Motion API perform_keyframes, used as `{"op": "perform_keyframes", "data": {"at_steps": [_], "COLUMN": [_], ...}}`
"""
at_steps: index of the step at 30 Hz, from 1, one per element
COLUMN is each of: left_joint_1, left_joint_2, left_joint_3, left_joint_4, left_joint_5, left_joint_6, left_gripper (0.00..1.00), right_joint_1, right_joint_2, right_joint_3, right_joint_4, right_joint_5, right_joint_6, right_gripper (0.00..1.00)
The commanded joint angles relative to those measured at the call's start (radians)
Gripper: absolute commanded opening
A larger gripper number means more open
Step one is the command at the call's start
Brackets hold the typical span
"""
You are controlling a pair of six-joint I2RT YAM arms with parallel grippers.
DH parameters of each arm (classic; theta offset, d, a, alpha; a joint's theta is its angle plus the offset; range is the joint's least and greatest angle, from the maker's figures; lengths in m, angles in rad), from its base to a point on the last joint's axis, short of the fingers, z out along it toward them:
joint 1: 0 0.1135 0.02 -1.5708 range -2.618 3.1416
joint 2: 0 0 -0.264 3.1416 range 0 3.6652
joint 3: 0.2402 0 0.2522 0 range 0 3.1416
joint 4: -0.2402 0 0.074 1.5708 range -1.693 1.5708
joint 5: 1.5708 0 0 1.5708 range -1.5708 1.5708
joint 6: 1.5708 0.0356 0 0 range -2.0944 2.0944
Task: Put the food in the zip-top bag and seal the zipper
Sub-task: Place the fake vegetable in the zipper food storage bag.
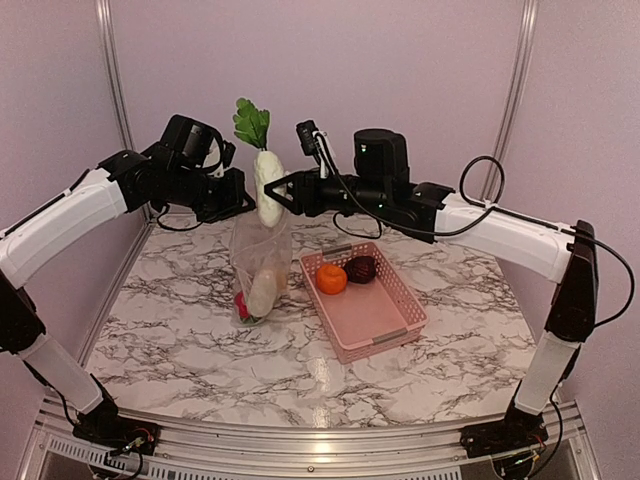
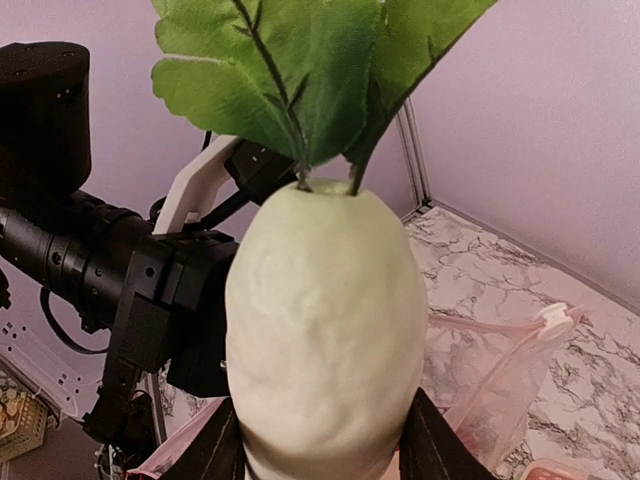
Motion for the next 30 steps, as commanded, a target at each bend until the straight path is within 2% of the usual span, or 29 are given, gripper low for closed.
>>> {"op": "perform_keyframes", "data": {"at_steps": [1, 8, 13, 18, 24, 30], "left_joint_1": [0.007, 0.011, 0.016, 0.018, 0.021, 0.021], "left_joint_2": [0.007, 0.003, 0.003, 0.003, -0.002, 0.012], "left_joint_3": [0.026, 0.014, 0.006, -0.001, -0.023, -0.022], "left_joint_4": [0.003, 0.003, 0.003, 0.004, 0.013, 0.042], "left_joint_5": [0.012, 0.007, 0.007, 0.007, 0.011, 0.037], "left_joint_6": [-0.008, -0.008, -0.012, -0.014, -0.012, -0.015], "left_gripper": [0.00, 0.00, 0.00, 0.00, 0.00, 0.00], "right_joint_1": [0.010, 0.010, 0.010, 0.010, 0.011, 0.010], "right_joint_2": [0.026, 0.029, -0.003, -0.057, -0.067, 0.012], "right_joint_3": [-0.013, -0.027, -0.048, -0.062, 0.013, 0.106], "right_joint_4": [0.067, 0.036, 0.027, 0.007, -0.235, -0.398], "right_joint_5": [-0.019, -0.008, -0.008, 0.032, 0.228, 0.209], "right_joint_6": [-0.003, -0.009, -0.018, -0.006, 0.010, 0.045], "right_gripper": [0.40, 0.62, 0.70, 0.70, 0.62, 0.60]}}
